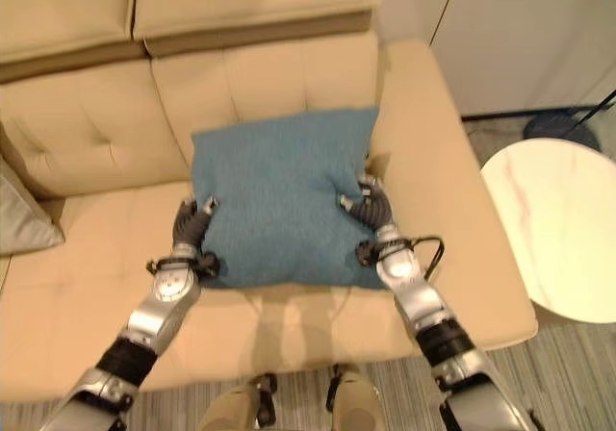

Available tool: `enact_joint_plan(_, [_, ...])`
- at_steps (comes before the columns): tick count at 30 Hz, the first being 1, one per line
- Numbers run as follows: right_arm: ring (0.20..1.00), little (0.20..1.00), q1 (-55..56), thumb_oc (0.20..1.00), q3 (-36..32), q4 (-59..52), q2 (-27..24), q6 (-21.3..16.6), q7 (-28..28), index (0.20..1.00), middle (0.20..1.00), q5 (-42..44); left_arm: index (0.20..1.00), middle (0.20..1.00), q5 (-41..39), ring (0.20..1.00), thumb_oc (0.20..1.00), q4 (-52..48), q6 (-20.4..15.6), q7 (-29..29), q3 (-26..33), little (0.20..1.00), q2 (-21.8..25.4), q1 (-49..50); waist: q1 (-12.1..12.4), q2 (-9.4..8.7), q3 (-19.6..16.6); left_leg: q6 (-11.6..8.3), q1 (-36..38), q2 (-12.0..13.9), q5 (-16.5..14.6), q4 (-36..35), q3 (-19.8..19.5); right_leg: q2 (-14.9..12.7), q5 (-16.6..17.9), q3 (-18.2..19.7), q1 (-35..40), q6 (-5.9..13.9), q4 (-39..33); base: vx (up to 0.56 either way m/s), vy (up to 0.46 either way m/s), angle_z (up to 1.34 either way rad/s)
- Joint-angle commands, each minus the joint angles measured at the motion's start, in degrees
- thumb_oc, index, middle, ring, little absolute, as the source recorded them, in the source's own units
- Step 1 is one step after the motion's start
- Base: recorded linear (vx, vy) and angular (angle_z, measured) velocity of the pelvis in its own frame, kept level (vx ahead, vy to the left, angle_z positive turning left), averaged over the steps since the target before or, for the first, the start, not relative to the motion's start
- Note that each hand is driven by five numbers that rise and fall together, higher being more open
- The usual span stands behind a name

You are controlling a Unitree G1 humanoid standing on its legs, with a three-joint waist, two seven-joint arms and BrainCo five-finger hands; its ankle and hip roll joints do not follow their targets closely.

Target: Pick up all the scattered cushions and arrange them neatly on the sofa.

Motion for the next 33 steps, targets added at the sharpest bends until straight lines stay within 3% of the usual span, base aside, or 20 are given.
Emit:
enact_joint_plan(1, [0.2,0.2,-14.13,0.2,5.28,-4.52,5.24,-7.08,-1.69,0.2,0.2,-3.43,0.2,0.2,6.38,0.2,0.2,-4.05,-10.01,1.48,-3.48,0.2,1.08,-15.28,1.22,-3.76,-1.28,-2.8,-2.34,-1.24,-3.53,5.04,-0.57,-1.88,-2.21,1.78,-3.15,4.18,5.3,0.0,-0.053,-0.07])
enact_joint_plan(5, [0.2,0.2,-25.29,0.2,6.29,-2.61,4.01,-7.63,-5.46,0.2,0.2,-7.02,0.2,0.2,11.46,0.2,0.2,-2.79,-10.47,6.49,-4.39,0.2,3.93,-25.64,1.48,-2.98,-1.8,-3.23,-5.25,-0.95,-2.62,4.61,-1.06,-1.77,-2.03,1.87,-6.97,4.28,5.86,0.01,-0.035,0.01])
enact_joint_plan(13, [0.2,0.2,-37.95,0.2,7.34,3.23,3.83,-7.33,-11.25,0.2,0.2,-12.46,0.2,0.2,17.22,0.2,0.2,1.75,-9.4,11.9,-6.68,0.2,3.96,-37.84,1.92,-1.99,-1.92,-3.81,-9.83,-0.82,-1.44,4.18,-2.68,-1.8,-2.28,1.45,-11.95,4.46,7.23,0.02,-0.032,0.08])
enact_joint_plan(27, [0.2,0.2,-50.92,0.2,12.96,25.12,6.79,-4.88,-11.56,0.2,0.2,-6.96,0.2,0.2,8.53,0.2,0.2,23.58,-7.42,10.86,-11.06,0.2,0.17,-51.03,3.12,-1.38,1.24,-5.32,-19.75,0.39,3.25,1.94,-5.74,-1.38,-1.33,0.52,-23.77,4.34,9.7,-0.01,-0.049,0.07])
enact_joint_plan(28, [0.2,0.2,-52.92,0.2,13.3,27.46,6.75,-4.68,-11.37,0.2,0.2,-5.92,0.2,0.2,6.56,0.2,0.2,26.26,-7.44,10.3,-11.46,0.2,-0.85,-52.66,3.53,-1.23,1.23,-5.95,-21.26,0.81,2.78,1.14,-7.12,-0.99,-2.75,0.76,-25.81,5.07,10.39,0.04,-0.064,0.05])
enact_joint_plan(33, [0.2,0.2,-55.61,0.2,14.77,30.76,6.01,-3.97,-10.34,0.2,0.2,-4.65,0.2,0.2,3.93,0.2,0.2,28.7,-7.92,9.34,-11.47,0.2,-2.0,-54.03,3.64,-1.3,1.68,-6.34,-24.97,1.31,3.71,0.98,-7.9,-0.96,-2.89,0.78,-30.71,5.15,12.32,0.02,-0.048,0.07])
